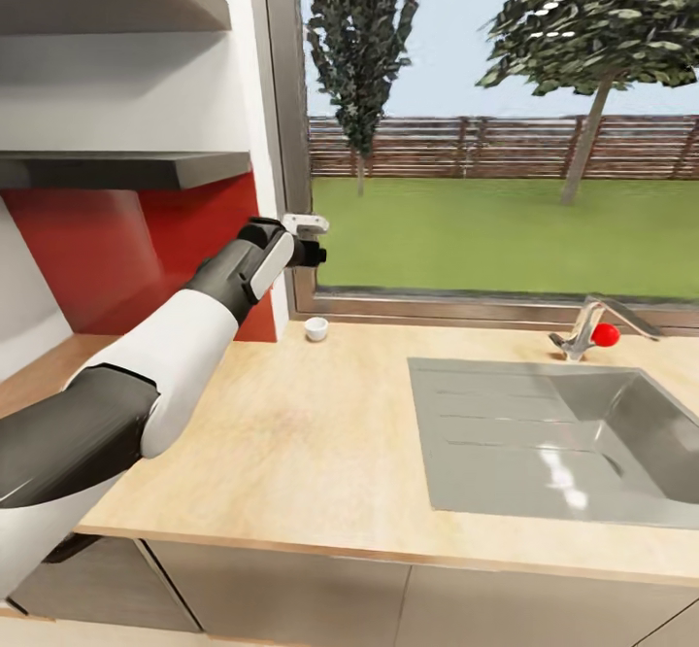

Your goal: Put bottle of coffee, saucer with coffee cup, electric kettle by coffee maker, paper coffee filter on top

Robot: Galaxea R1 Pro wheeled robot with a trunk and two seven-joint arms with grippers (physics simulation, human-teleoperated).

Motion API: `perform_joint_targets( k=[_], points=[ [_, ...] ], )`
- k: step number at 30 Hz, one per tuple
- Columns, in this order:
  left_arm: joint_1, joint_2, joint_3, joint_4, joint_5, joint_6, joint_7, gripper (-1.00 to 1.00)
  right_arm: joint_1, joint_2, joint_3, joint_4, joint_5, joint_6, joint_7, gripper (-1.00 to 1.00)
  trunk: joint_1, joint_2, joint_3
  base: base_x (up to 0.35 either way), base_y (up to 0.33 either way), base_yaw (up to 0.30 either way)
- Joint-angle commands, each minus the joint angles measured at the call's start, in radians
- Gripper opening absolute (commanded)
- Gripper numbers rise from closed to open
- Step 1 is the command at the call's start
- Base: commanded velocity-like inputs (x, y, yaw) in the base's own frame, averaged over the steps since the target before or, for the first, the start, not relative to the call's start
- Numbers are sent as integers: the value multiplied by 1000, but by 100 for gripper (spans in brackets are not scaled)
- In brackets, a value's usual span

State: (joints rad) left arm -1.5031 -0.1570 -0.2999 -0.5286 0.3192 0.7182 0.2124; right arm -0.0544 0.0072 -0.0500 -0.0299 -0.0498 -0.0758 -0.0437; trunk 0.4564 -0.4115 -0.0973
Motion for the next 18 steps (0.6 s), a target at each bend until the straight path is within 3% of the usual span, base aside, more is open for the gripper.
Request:
perform_joint_targets(
  k=[1,12,18],
  points=[
    [-1,1,-5,-1,11,3,9,100,-1,0,-5,1,-5,-5,-1,100,1,-2,-2,246,-172,0],
    [14,-2,-5,-2,11,1,11,100,-1,0,-5,1,-5,-6,-1,100,1,-2,-2,256,-173,0],
    [14,-3,-4,-1,11,0,12,100,-1,0,-5,2,-5,-5,-1,100,1,-2,-2,313,-81,0]
  ],
)
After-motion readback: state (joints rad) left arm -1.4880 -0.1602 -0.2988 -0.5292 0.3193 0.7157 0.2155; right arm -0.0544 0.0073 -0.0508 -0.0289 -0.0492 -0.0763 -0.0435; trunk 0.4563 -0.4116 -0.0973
